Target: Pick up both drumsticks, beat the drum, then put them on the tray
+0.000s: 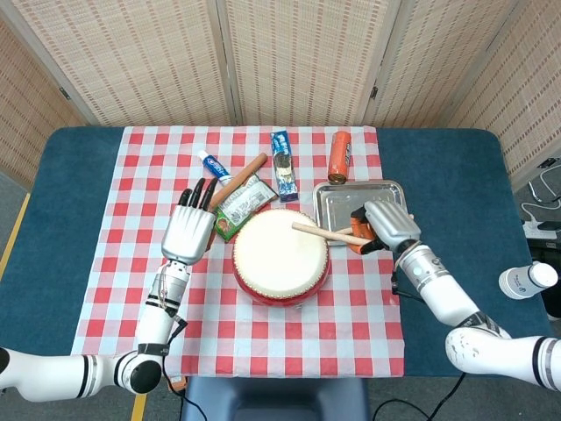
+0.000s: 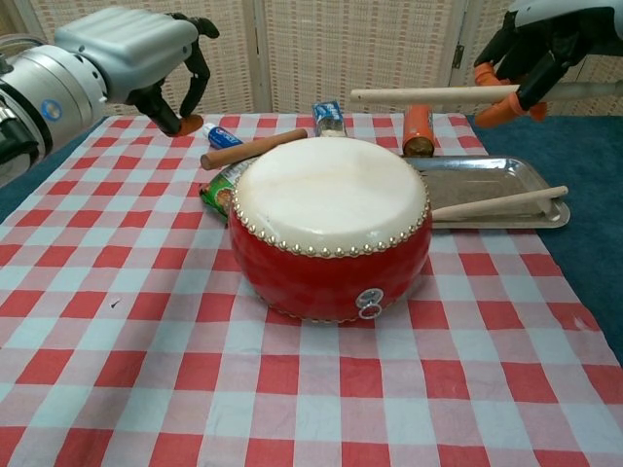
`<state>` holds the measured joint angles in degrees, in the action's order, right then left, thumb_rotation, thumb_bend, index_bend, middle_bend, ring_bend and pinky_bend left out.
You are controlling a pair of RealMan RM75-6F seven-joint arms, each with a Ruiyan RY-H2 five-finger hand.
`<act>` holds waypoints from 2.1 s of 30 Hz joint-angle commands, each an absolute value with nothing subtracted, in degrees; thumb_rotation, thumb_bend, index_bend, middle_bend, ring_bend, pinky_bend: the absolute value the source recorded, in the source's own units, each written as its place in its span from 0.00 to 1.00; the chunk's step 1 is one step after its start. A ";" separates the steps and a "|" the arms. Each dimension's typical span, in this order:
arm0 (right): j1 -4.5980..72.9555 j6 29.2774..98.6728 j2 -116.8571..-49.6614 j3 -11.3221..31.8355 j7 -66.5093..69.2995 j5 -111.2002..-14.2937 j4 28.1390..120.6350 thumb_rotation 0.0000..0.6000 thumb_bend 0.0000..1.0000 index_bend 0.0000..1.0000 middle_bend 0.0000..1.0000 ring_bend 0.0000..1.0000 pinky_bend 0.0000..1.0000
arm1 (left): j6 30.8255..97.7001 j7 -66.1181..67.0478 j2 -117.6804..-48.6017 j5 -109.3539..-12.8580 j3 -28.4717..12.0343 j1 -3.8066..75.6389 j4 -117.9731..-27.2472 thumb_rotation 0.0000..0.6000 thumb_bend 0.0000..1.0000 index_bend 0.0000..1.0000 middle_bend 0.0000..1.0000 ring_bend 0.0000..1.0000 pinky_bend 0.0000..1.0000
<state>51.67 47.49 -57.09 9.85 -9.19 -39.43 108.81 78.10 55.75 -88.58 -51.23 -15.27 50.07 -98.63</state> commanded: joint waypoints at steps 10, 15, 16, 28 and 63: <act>46.78 39.47 -61.79 5.11 -3.24 -57.61 84.80 1.00 0.27 1.00 0.82 0.70 0.61 | 77.56 51.52 -87.13 -52.02 -14.64 48.10 -97.60 1.00 0.38 0.00 0.00 0.00 0.18; 46.35 38.37 -66.70 4.96 0.16 -62.16 76.28 1.00 0.27 1.00 0.82 0.69 0.61 | 77.71 51.01 -86.90 -52.56 -14.37 47.69 -97.18 1.00 0.38 0.00 0.00 0.00 0.18; 46.30 37.97 -67.85 5.01 1.32 -63.11 74.54 1.00 0.27 1.00 0.82 0.69 0.61 | 77.73 50.74 -86.88 -52.67 -14.37 47.58 -97.06 1.00 0.38 0.00 0.00 0.00 0.18; 49.45 31.66 -83.65 5.04 17.41 -74.62 49.49 1.00 0.26 1.00 0.82 0.66 0.59 | 76.87 48.41 -85.15 -51.66 -14.58 46.00 -95.69 1.00 0.38 0.00 0.00 0.00 0.18; 55.58 18.67 -93.69 9.06 17.52 -72.07 31.49 1.00 0.24 0.19 0.38 0.24 0.29 | 75.43 45.45 -83.87 -51.94 -14.82 44.69 -93.81 1.00 0.38 0.00 0.00 0.00 0.17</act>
<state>55.69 18.51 -93.89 8.83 18.05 -72.44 31.18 75.43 45.46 -83.86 -51.93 -14.83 44.70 -93.82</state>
